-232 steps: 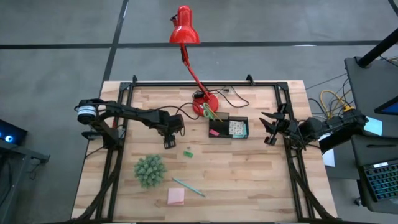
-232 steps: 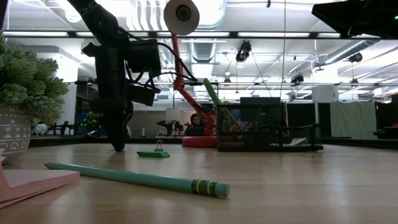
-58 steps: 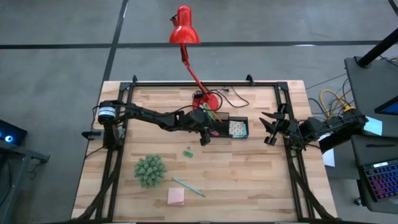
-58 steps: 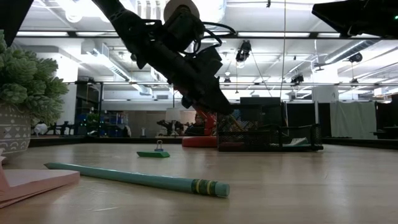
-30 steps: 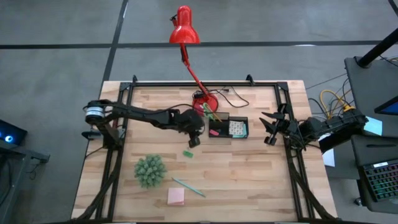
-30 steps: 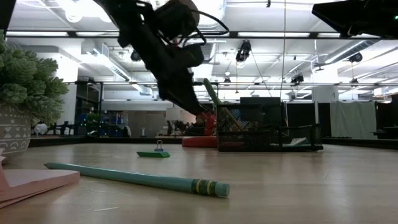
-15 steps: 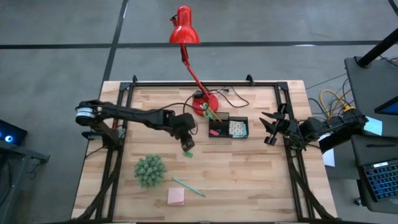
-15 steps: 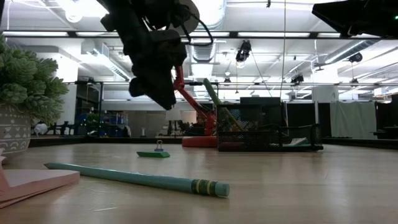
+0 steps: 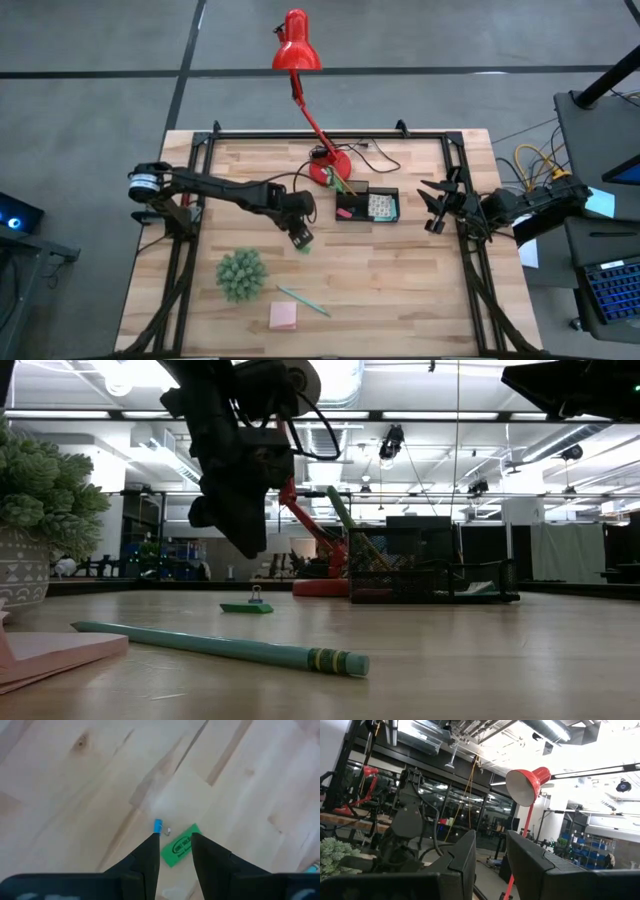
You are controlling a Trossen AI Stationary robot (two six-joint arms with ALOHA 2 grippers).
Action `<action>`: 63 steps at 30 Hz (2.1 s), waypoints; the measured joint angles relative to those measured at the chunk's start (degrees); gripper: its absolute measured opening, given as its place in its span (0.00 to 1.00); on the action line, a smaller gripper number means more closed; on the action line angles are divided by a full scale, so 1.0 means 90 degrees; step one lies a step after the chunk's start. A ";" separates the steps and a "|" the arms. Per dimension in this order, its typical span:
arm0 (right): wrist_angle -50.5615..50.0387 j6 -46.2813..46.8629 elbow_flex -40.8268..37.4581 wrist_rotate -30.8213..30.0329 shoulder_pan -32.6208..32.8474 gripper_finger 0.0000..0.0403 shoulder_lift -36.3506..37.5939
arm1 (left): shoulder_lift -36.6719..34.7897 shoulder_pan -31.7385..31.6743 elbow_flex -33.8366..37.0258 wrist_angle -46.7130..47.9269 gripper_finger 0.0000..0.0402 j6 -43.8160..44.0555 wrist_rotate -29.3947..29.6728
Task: Pick and place office supplies into organizer
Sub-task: Put the binder clip into the front left compartment of the desk organizer
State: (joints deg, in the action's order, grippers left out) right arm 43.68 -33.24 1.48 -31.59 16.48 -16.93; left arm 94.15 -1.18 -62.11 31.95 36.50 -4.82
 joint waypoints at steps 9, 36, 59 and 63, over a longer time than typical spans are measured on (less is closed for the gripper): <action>0.0007 0.0018 0.0000 0.0000 -0.0001 0.25 -0.0002 | 0.0001 0.0243 -0.0017 -0.0235 0.24 0.0083 0.0439; 0.0012 -0.0001 0.0000 0.0000 -0.0002 0.25 -0.0002 | 0.0770 0.0340 -0.0877 0.0682 0.38 -0.0851 0.0642; 0.0012 0.0001 0.0000 0.0000 -0.0001 0.25 -0.0002 | 0.0777 0.0364 -0.0537 0.0614 0.43 -0.0531 0.0943; 0.0015 0.0001 0.0000 0.0002 0.0001 0.25 -0.0002 | 0.0777 0.0373 -0.0537 0.0294 0.43 -0.0497 0.0911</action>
State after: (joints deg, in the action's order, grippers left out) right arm 43.81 -33.23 1.48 -31.58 16.49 -16.95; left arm 101.14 2.18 -66.94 34.59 32.03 3.37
